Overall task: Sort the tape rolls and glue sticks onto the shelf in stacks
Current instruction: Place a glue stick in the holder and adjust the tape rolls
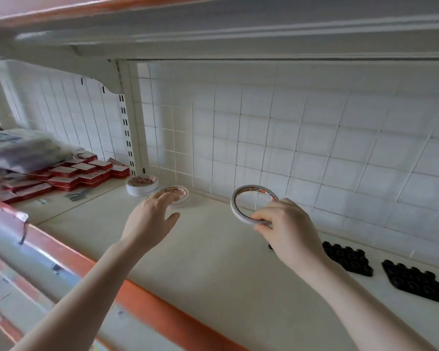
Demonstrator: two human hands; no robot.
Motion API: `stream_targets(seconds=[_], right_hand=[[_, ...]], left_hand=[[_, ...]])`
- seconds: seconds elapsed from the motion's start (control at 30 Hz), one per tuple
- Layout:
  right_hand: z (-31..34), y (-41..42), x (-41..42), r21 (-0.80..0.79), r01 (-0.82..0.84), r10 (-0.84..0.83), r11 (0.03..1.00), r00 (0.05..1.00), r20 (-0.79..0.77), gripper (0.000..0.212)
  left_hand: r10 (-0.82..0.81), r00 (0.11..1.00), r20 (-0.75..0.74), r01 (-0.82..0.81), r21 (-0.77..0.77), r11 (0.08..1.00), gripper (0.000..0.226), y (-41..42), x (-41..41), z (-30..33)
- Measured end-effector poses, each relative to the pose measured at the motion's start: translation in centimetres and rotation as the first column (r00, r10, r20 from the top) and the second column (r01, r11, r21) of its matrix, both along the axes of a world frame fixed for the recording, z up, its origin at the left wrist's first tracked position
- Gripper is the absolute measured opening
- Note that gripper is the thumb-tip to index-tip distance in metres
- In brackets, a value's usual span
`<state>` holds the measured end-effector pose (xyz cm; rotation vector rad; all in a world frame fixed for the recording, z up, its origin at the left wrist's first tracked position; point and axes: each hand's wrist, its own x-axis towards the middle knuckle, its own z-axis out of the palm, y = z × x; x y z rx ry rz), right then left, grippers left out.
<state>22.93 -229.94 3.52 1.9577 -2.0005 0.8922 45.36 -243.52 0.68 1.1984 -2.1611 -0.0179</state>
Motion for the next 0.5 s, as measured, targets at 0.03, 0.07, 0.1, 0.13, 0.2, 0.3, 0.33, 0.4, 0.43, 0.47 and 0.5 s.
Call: stream_targets(seconds=[0.03, 0.07, 0.1, 0.13, 0.2, 0.3, 0.33, 0.4, 0.43, 0.47, 0.5], right_hand=[[-0.2, -1.3, 1.1, 0.006, -0.003, 0.003, 1.0, 1.0, -0.012, 0.008], [-0.3, -2.7, 2.4, 0.013, -0.001, 0.001, 1.0, 1.0, -0.028, 0.007], [-0.4, -4.1, 3.6, 0.02, 0.004, -0.003, 1.0, 0.999, -0.041, 0.006], [-0.5, -5.5, 4.8, 0.021, 0.008, -0.007, 1.0, 0.999, -0.039, 0.005], [-0.7, -8.4, 7.3, 0.018, 0.012, -0.012, 1.0, 1.0, -0.02, 0.006], [-1.0, -12.1, 10.6, 0.043, 0.041, -0.04, 0.998, 0.999, -0.008, 0.006], [-1.2, -13.2, 11.6, 0.059, 0.051, -0.051, 0.997, 0.999, -0.003, 0.005], [-1.4, -15.3, 13.2, 0.091, 0.068, -0.07, 0.994, 0.997, 0.021, 0.005], [-1.5, -16.2, 13.8, 0.101, 0.072, -0.076, 0.992, 0.996, 0.035, 0.006], [-1.7, -17.0, 14.3, 0.112, 0.078, -0.083, 0.991, 0.996, 0.041, 0.007], [-1.8, -17.8, 14.6, 0.126, 0.089, -0.095, 0.988, 0.995, 0.041, 0.007]], left_hand=[[0.013, 1.0, 0.014, -0.014, 0.011, 1.0, 0.038, -1.0, 1.5, -0.2], [0.019, 0.999, 0.026, -0.019, 0.015, 1.0, 0.037, -2.2, 2.9, -0.5], [0.018, 0.999, 0.035, -0.019, 0.017, 1.0, 0.036, -3.4, 4.4, -0.7], [0.014, 0.999, 0.043, -0.015, 0.021, 1.0, 0.035, -4.7, 5.9, -0.7], [0.008, 0.998, 0.055, -0.009, 0.022, 1.0, 0.034, -7.2, 8.9, -0.8], [-0.008, 0.997, 0.077, 0.005, 0.032, 0.999, 0.034, -10.4, 12.7, -1.0], [-0.015, 0.996, 0.084, 0.012, 0.038, 0.999, 0.033, -11.3, 13.7, -1.0], [-0.029, 0.996, 0.086, 0.024, 0.058, 0.998, 0.032, -12.8, 15.1, -1.2], [-0.036, 0.996, 0.085, 0.03, 0.07, 0.997, 0.032, -13.4, 15.5, -1.4], [-0.043, 0.996, 0.084, 0.036, 0.081, 0.996, 0.033, -14.0, 15.8, -1.5], [-0.051, 0.995, 0.084, 0.043, 0.091, 0.995, 0.033, -14.4, 16.0, -1.7]])
